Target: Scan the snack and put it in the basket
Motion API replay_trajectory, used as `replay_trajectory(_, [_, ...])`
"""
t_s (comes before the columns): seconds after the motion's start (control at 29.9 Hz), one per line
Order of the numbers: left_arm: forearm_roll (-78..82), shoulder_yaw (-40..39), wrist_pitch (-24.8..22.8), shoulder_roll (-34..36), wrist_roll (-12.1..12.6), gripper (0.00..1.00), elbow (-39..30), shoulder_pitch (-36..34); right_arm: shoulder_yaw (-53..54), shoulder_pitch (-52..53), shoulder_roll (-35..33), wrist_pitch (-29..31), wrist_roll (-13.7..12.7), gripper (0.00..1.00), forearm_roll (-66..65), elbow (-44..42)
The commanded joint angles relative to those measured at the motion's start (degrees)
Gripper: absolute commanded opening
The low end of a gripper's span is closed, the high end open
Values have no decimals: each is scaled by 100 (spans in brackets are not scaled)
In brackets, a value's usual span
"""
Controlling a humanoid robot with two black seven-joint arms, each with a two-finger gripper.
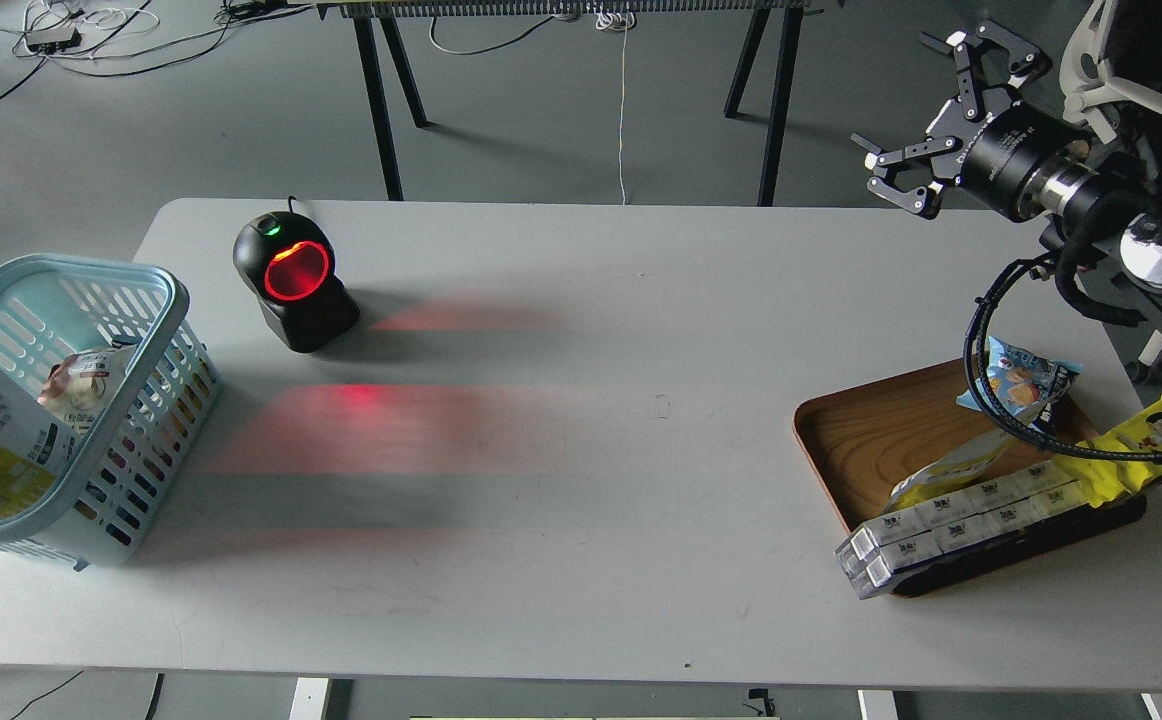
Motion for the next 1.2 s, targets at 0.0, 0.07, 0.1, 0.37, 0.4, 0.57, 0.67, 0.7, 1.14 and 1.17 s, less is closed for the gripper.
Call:
replay_trajectory(0.0, [-1409, -126, 207, -990, 446, 99, 146, -212, 8, 43, 27, -35, 0, 97, 0, 43])
replay_trajectory(0.07, [-2254, -302, 418, -1395, 648, 99, 164, -212, 8, 60, 1, -27, 0, 97, 0, 78])
replay_trajectory(0.1, [-2632, -346, 497, -1563, 805, 99, 164, -204, 16, 60, -16, -35, 0, 97, 0, 104])
replay_trajectory(0.37, [-5752, -373, 691, -2863, 1167, 99, 496, -142, 315, -62, -288, -27, 0, 97, 0, 526])
replay_trajectory(0.4, [-6008, -373, 674, -3030, 1167, 99, 628, -133, 324, -106, -333, -18, 0, 97, 0, 587])
replay_trajectory(0.57, [-6905, -373, 638, -3523, 1185, 99, 1104, -28, 604, -510, -692, 35, 9, 97, 0, 1272])
replay_trajectory(0.67, [-7196, -452, 638, -3699, 1211, 99, 1104, 121, 868, -826, -939, 35, 26, 97, 0, 1580])
replay_trajectory(0.7, [-7267, -565, 638, -3743, 1237, 100, 1104, 174, 939, -949, -1035, 44, 35, 97, 0, 1703])
replay_trajectory(1.14, [-7391, -1454, -187, -4016, 1563, 100, 1086, 1360, 1388, -1618, -1502, -438, 246, 97, 0, 2346])
replay_trajectory(1.17, [-7364, -1437, -258, -3999, 1519, 100, 1121, 1387, 1388, -1618, -1441, -535, 246, 97, -9, 2337])
